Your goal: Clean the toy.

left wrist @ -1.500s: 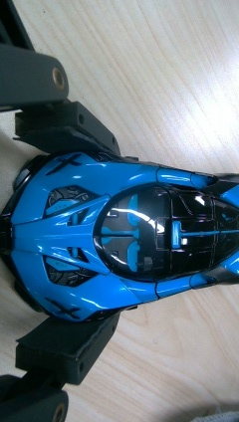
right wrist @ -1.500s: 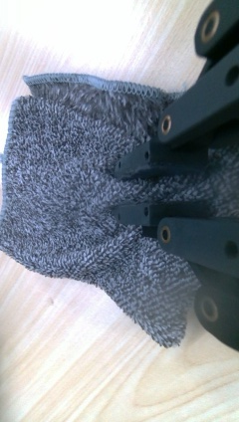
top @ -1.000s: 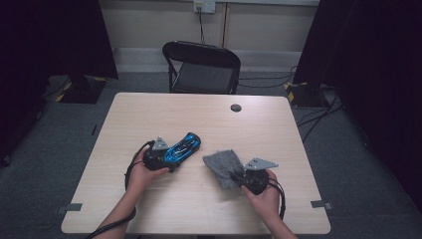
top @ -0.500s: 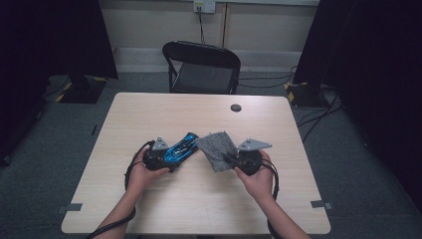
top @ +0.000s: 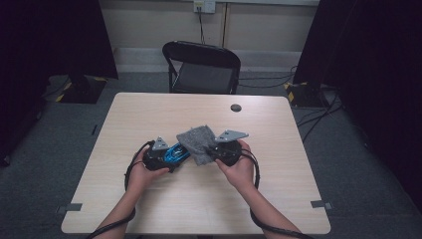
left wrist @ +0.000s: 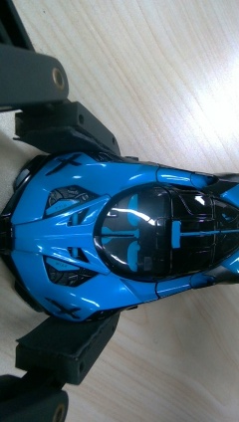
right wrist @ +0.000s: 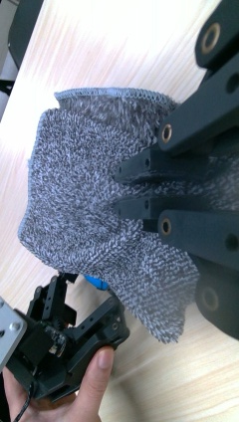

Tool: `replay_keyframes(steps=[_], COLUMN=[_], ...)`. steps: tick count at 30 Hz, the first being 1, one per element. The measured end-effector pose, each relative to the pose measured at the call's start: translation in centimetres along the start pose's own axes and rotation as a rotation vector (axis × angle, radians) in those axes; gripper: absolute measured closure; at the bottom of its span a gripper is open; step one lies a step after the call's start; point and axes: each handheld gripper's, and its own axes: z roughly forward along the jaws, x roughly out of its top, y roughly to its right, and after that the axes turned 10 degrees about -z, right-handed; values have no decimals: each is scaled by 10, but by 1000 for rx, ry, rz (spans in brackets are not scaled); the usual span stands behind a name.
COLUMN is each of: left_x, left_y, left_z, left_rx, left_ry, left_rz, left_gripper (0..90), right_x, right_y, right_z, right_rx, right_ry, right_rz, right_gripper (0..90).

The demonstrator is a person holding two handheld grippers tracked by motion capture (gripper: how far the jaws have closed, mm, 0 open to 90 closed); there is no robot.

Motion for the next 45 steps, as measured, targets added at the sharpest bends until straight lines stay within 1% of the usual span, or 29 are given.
replay_keyframes(steps=[4, 7, 8, 11, 12, 14, 16, 17, 20, 22, 23, 24, 36, 38, 39, 41, 45], left_x=[0, 0, 0, 0, 0, 0, 0, 0, 0, 0, 0, 0, 0, 0, 0, 0, 0], left_y=[0, 0, 0, 0, 0, 0, 0, 0, 0, 0, 0, 0, 0, 0, 0, 0, 0], left_z=[0, 0, 0, 0, 0, 0, 0, 0, 0, 0, 0, 0, 0, 0, 0, 0, 0], left_rx=[-1, 0, 0, 0, 0, 1, -1, 0, 0, 0, 0, 0, 0, 0, 0, 0, 0], left_ry=[0, 0, -1, -2, -5, 0, 0, 0, 0, 0, 0, 0, 0, 0, -1, 0, 0], left_rz=[-1, -2, -2, -1, 4, -2, -3, -3, -3, -3, -2, -3, -2, -2, -2, 0, 1], left_gripper=[256, 256, 256, 256, 256, 256, 256, 256, 256, 256, 256, 256, 256, 256, 256, 256, 256], right_x=[7, 8, 8, 7, 6, 5, 5, 6, 8, 8, 7, 6, -1, -3, -3, -5, -6], right_y=[-10, -19, -23, -28, -31, -35, -39, -40, -40, -39, -38, -37, -28, -25, -24, -20, -10], right_z=[12, 21, 26, 34, 37, 42, 46, 48, 55, 61, 63, 65, 67, 68, 68, 69, 70], right_rx=[17, 36, 45, 68, 75, 114, 110, 110, 103, 102, 99, 103, 90, 88, 85, 69, 71], right_ry=[-3, -23, -34, -60, -76, -86, -109, -111, -133, -148, -152, -158, -184, -180, -179, -179, -172], right_rz=[-40, -71, -94, -117, -139, -157, -195, -206, -212, -209, -215, -206, -205, -202, -188, -186, -140], right_gripper=[841, 841, 841, 842, 842, 841, 842, 841, 841, 841, 841, 841, 841, 841, 841, 841, 841])
